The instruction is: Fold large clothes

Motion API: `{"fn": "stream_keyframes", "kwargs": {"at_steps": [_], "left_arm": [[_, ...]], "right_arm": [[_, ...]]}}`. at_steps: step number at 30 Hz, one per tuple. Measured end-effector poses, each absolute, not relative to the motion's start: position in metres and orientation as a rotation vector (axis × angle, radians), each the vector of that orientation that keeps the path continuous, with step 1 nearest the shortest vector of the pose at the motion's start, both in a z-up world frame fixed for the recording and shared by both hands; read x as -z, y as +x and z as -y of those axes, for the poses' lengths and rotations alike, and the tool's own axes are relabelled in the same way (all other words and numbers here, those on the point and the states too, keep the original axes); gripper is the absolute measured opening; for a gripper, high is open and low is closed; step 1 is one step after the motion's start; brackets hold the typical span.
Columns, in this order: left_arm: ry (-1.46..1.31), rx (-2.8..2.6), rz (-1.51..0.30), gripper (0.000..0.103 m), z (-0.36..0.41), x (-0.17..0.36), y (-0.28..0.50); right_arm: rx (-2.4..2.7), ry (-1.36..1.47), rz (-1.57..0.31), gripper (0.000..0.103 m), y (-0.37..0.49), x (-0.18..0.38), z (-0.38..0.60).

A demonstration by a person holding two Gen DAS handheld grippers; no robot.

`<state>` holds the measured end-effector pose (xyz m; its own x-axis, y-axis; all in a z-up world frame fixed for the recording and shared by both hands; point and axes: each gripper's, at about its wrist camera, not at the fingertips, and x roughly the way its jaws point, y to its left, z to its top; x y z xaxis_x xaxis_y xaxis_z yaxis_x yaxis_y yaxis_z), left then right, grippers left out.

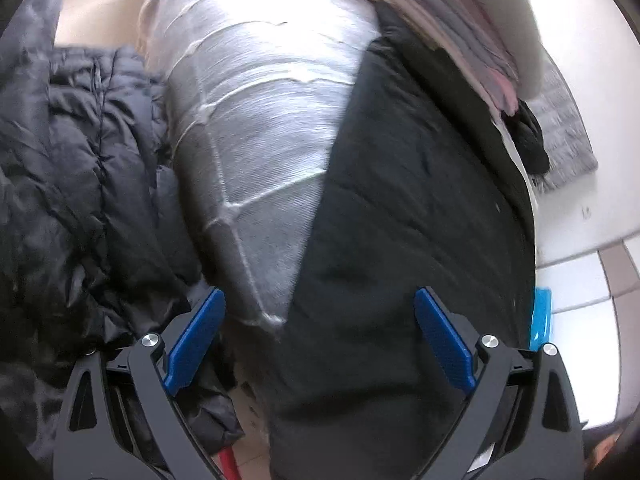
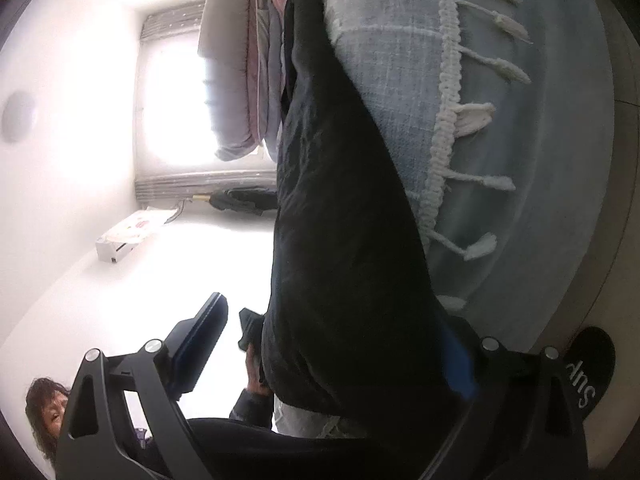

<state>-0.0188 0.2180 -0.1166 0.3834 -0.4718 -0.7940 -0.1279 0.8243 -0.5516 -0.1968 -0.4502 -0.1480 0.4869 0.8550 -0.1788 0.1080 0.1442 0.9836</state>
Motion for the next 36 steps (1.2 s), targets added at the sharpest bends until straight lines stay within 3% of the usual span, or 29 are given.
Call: {"fn": "stream_keyframes", "kwargs": {"at_steps": [7,13,14,15,17,19,20,25,29,30,32,33,35,36], "left_arm": [[-0.562,0.571,-1.370,0.092,-0.177,0.132,-0.049],[-0.591,0.556,-1.375,0.091,-0.178,0.133,-0.053],[-0.608,0.535,-1.354,0.076,-0.182,0.132,-0.053],[-0.619,0.534,-1.344,0.050,-0.184,0.129,-0.054],[-0.673,0.554,-1.310,0.023,-0.186,0.119,-0.051],[-0.648,0.563,-1.268,0.017,-0.185,0.105,-0.053],[-0.637,0.565,-1.248,0.014,-0.184,0.097,-0.053],[-0.669,0.607,-1.155,0.012,-0.181,0.061,-0.051],[-0.650,0.646,-1.123,0.012,-0.174,0.045,-0.054],[-0.634,0.654,-1.144,0.014,-0.174,0.049,-0.054],[-0.631,0.640,-1.230,0.020,-0.180,0.067,-0.052],[-0.632,0.619,-1.267,0.029,-0.182,0.077,-0.049],[-0.647,0.573,-1.337,0.049,-0.188,0.099,-0.049],[-0.673,0.536,-1.359,0.052,-0.193,0.107,-0.051]], "right_arm": [[-0.845,1.305,-0.881,0.091,-0.220,0.122,0.454],[-0.765,1.283,-1.023,0.091,-0.210,0.143,0.441],[-0.760,1.262,-1.028,0.091,-0.209,0.143,0.435],[-0.774,1.239,-1.030,0.091,-0.208,0.140,0.430],[-0.801,1.191,-1.014,0.084,-0.210,0.129,0.424],[-0.831,1.143,-0.974,0.064,-0.213,0.107,0.423],[-0.845,1.122,-0.949,0.062,-0.212,0.096,0.424],[-0.916,1.003,-0.889,0.045,-0.201,0.040,0.422],[-0.920,0.960,-0.997,0.045,-0.184,0.037,0.410],[-0.929,0.964,-1.014,0.048,-0.182,0.037,0.412],[-0.932,0.969,-1.072,0.067,-0.178,0.042,0.407],[-0.921,0.970,-1.095,0.080,-0.178,0.044,0.411],[-0.873,0.944,-1.133,0.080,-0.179,0.051,0.407],[-0.857,0.939,-1.166,0.080,-0.180,0.058,0.405]]}}
